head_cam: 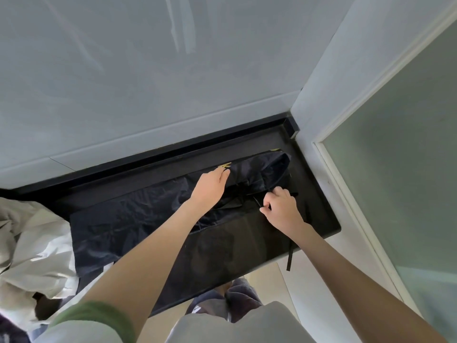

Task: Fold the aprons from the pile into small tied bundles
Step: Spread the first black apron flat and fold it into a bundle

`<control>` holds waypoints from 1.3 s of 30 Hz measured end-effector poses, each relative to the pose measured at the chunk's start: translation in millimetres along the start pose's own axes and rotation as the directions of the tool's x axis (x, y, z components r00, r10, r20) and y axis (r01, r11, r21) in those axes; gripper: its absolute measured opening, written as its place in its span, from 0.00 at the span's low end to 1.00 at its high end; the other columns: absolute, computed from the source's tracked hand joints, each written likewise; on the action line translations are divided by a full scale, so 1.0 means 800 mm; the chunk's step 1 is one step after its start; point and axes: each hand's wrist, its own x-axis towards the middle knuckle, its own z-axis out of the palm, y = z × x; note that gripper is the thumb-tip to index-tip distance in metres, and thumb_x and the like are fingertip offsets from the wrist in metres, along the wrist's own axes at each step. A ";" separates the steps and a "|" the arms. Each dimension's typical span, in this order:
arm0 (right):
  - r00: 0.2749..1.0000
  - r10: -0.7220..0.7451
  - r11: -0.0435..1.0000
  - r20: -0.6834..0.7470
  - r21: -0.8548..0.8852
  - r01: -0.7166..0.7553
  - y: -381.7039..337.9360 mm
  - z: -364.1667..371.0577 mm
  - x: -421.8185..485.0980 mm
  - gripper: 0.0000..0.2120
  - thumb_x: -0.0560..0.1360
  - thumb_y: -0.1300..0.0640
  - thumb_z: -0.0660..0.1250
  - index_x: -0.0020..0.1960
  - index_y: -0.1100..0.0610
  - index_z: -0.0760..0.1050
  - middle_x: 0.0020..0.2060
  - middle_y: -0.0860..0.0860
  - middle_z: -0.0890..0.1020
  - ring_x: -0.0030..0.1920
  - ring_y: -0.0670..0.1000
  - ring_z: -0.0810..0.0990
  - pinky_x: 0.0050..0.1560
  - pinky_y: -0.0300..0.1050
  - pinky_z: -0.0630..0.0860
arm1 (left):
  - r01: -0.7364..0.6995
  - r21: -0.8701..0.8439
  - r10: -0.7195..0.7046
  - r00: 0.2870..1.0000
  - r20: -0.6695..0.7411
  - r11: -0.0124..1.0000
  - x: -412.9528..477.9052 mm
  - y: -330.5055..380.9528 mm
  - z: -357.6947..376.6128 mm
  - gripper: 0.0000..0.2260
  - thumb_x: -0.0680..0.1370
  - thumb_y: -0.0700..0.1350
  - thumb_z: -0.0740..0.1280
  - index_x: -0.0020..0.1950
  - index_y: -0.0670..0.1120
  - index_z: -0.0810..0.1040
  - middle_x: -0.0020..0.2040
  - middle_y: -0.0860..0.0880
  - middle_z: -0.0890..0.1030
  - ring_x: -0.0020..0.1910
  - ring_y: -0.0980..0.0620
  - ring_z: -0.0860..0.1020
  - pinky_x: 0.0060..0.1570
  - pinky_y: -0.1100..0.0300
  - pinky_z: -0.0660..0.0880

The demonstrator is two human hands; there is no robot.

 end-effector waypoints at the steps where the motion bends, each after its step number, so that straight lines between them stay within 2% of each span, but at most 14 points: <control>1: 0.999 0.027 0.999 -0.023 0.032 -0.026 -0.005 -0.001 -0.001 0.10 0.75 0.54 0.70 0.51 0.58 0.74 0.53 0.54 0.74 0.55 0.55 0.73 0.56 0.49 0.71 | 0.003 -0.012 -0.003 1.000 -0.011 1.000 0.000 0.001 0.000 0.18 0.84 0.49 0.52 0.68 0.41 0.72 0.52 0.41 0.82 0.48 0.44 0.79 0.44 0.61 0.68; 3: 0.991 0.110 0.990 -0.073 0.098 -0.103 -0.012 -0.005 0.001 0.21 0.73 0.53 0.72 0.61 0.58 0.70 0.58 0.55 0.72 0.59 0.55 0.72 0.57 0.49 0.71 | -0.005 -0.046 0.004 1.000 -0.031 0.999 -0.001 0.003 -0.003 0.18 0.85 0.49 0.51 0.65 0.41 0.74 0.51 0.42 0.81 0.49 0.43 0.79 0.46 0.59 0.68; 5: 0.981 0.194 0.967 -0.025 0.170 -0.187 -0.013 -0.009 0.009 0.31 0.72 0.52 0.73 0.69 0.60 0.64 0.62 0.56 0.70 0.63 0.57 0.70 0.58 0.50 0.72 | -0.009 -0.084 0.005 0.999 -0.049 0.996 -0.001 0.003 -0.007 0.15 0.84 0.48 0.52 0.56 0.41 0.74 0.42 0.45 0.79 0.44 0.42 0.78 0.44 0.58 0.67; 7: 0.980 0.197 0.968 0.040 0.150 -0.201 -0.014 -0.014 0.017 0.24 0.74 0.52 0.71 0.64 0.61 0.67 0.58 0.57 0.73 0.61 0.58 0.71 0.54 0.50 0.73 | 0.013 -0.104 -0.019 0.998 -0.055 0.994 0.000 0.007 -0.014 0.16 0.84 0.48 0.52 0.56 0.41 0.75 0.42 0.46 0.79 0.45 0.42 0.78 0.45 0.57 0.68; 10: 0.994 0.083 0.997 0.077 -0.004 -0.083 -0.029 -0.012 0.013 0.11 0.78 0.56 0.63 0.56 0.63 0.73 0.51 0.57 0.74 0.57 0.57 0.72 0.51 0.49 0.71 | 0.062 -0.110 -0.070 0.995 -0.066 0.992 0.001 0.006 -0.025 0.18 0.85 0.49 0.52 0.67 0.42 0.73 0.56 0.42 0.81 0.56 0.42 0.77 0.54 0.57 0.68; 14: 0.993 -0.014 0.996 0.120 0.091 0.003 -0.061 -0.008 -0.004 0.09 0.78 0.59 0.59 0.56 0.62 0.69 0.48 0.56 0.73 0.53 0.57 0.74 0.46 0.47 0.69 | 0.036 -0.144 -0.049 0.995 -0.089 0.989 0.003 0.009 -0.034 0.17 0.84 0.49 0.53 0.62 0.43 0.75 0.52 0.45 0.81 0.53 0.45 0.77 0.48 0.59 0.67; 18: 0.950 -0.153 0.977 0.274 0.187 0.104 -0.104 -0.014 -0.017 0.20 0.80 0.61 0.57 0.71 0.57 0.59 0.44 0.56 0.76 0.40 0.53 0.75 0.39 0.47 0.68 | 0.010 -0.162 -0.017 0.999 -0.039 0.987 0.007 0.010 -0.043 0.15 0.84 0.49 0.54 0.53 0.42 0.77 0.46 0.46 0.80 0.47 0.47 0.77 0.45 0.56 0.67; 22: 0.900 -0.269 0.958 0.344 0.191 0.214 -0.130 -0.010 -0.022 0.22 0.82 0.61 0.55 0.75 0.57 0.58 0.57 0.58 0.77 0.49 0.55 0.79 0.42 0.47 0.72 | -0.020 -0.145 0.020 1.000 -0.006 0.989 0.005 0.013 -0.043 0.14 0.84 0.48 0.55 0.48 0.42 0.75 0.43 0.48 0.79 0.47 0.46 0.77 0.43 0.57 0.66; 26: 0.906 -0.277 0.957 0.322 0.183 0.227 -0.135 -0.007 -0.029 0.23 0.82 0.58 0.56 0.75 0.57 0.57 0.57 0.56 0.78 0.51 0.54 0.80 0.44 0.45 0.73 | -0.066 -0.143 0.081 0.992 0.099 0.988 -0.007 0.007 -0.038 0.15 0.84 0.52 0.53 0.54 0.47 0.78 0.49 0.51 0.79 0.49 0.53 0.75 0.51 0.60 0.67; 28: 0.913 -0.263 0.963 0.311 0.136 0.232 -0.126 -0.006 -0.032 0.21 0.82 0.56 0.56 0.74 0.57 0.58 0.58 0.55 0.79 0.53 0.54 0.80 0.44 0.43 0.73 | -0.068 -0.151 0.103 0.966 0.238 0.986 -0.015 -0.001 -0.032 0.19 0.84 0.55 0.50 0.62 0.52 0.78 0.61 0.51 0.79 0.60 0.54 0.74 0.59 0.62 0.65; 30: 0.915 -0.238 0.971 0.324 0.081 0.224 -0.118 -0.005 -0.034 0.21 0.83 0.55 0.56 0.74 0.58 0.59 0.57 0.54 0.79 0.53 0.52 0.80 0.41 0.38 0.73 | -0.126 0.028 0.105 0.917 0.386 0.992 -0.018 -0.012 -0.020 0.20 0.84 0.53 0.47 0.71 0.52 0.71 0.73 0.49 0.68 0.72 0.49 0.64 0.67 0.59 0.60; 34: 0.891 -0.159 0.986 0.424 0.113 0.122 -0.102 -0.010 -0.039 0.24 0.82 0.56 0.58 0.76 0.56 0.56 0.65 0.54 0.75 0.62 0.52 0.77 0.59 0.46 0.75 | -0.154 0.438 -0.090 0.869 0.487 0.885 -0.018 -0.039 0.008 0.28 0.84 0.52 0.50 0.78 0.51 0.37 0.78 0.46 0.37 0.77 0.44 0.37 0.74 0.45 0.42; 37: 0.874 -0.044 0.993 0.485 0.117 -0.015 -0.073 -0.023 -0.041 0.23 0.81 0.54 0.59 0.75 0.54 0.59 0.62 0.54 0.77 0.54 0.52 0.79 0.54 0.47 0.77 | -0.208 0.547 -0.120 0.856 0.503 0.811 -0.021 -0.054 0.020 0.31 0.84 0.54 0.51 0.76 0.53 0.31 0.77 0.45 0.31 0.75 0.44 0.33 0.73 0.45 0.39; 39: 0.860 0.042 0.991 0.508 0.085 -0.099 -0.050 -0.031 -0.046 0.19 0.82 0.50 0.57 0.71 0.53 0.63 0.56 0.53 0.78 0.44 0.49 0.79 0.43 0.41 0.77 | -0.214 0.589 -0.123 0.870 0.478 0.779 -0.022 -0.058 0.027 0.30 0.83 0.56 0.50 0.76 0.54 0.31 0.76 0.45 0.30 0.75 0.44 0.32 0.73 0.44 0.38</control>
